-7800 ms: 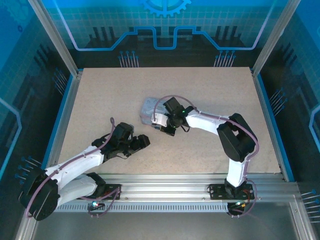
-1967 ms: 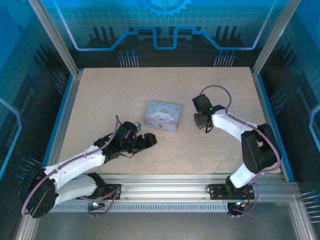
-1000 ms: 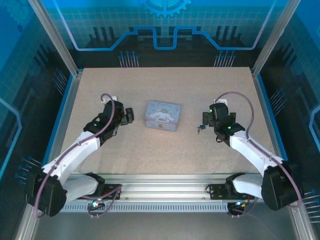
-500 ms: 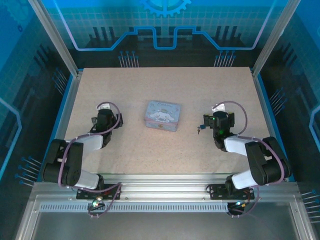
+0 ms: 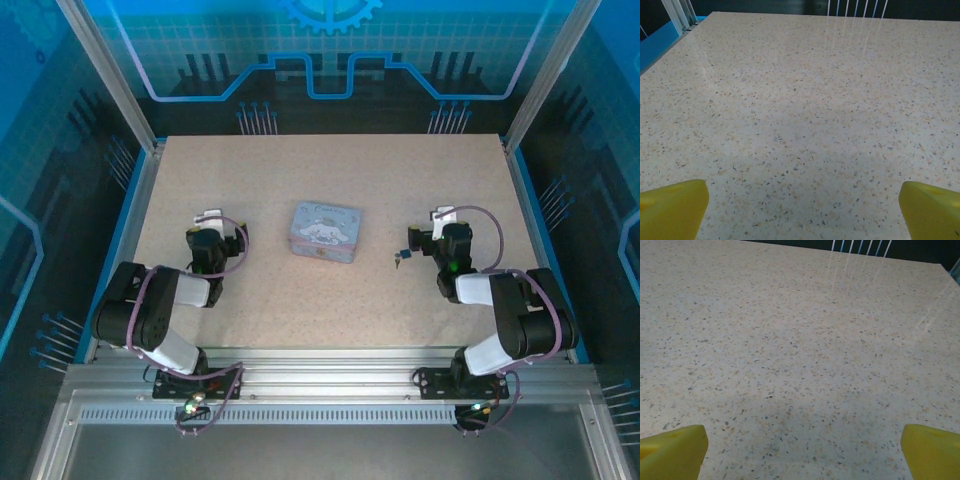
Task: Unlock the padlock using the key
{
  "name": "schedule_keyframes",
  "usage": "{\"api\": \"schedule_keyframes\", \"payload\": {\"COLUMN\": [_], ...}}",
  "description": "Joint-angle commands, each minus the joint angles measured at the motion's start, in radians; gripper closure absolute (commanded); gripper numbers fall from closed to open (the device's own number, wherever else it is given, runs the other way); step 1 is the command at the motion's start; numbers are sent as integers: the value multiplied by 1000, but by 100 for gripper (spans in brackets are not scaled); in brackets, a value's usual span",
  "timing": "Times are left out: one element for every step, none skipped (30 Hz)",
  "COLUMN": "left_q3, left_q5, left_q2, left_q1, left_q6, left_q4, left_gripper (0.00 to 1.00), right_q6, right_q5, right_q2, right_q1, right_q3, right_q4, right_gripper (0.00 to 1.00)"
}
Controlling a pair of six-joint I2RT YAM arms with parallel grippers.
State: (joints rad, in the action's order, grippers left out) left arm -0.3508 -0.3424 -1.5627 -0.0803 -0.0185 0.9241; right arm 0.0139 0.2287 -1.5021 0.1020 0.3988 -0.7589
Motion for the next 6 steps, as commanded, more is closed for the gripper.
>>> {"api": "schedule_keyframes", "payload": {"left_q3": [-14, -14, -15, -14, -14, -14], "left_q5": [20, 20, 22, 21, 22, 22], "left_q2": [4, 4, 4, 4, 3, 4], "left_q1": [11, 11, 11, 11, 11, 11], "left_q6": [15, 15, 14, 14, 15, 15], "left_q4": [46, 44, 45, 47, 46, 45], "left_gripper": [1, 1, 1, 1, 1, 1], "right_q6": [-14, -14, -14, -16, -17, -16], "right_q5": [-126, -135, -135, -130, -124, -130], "right_q2": [-6, -6, -6, -4, -5, -4], "right_q1": [-32, -35, -35, -32, -30, -32], "right_q3": [38, 40, 38, 33, 32, 33], "right_q4": [8, 13, 10, 1, -1, 2], "right_gripper": [0, 0, 0, 0, 0, 0]}}
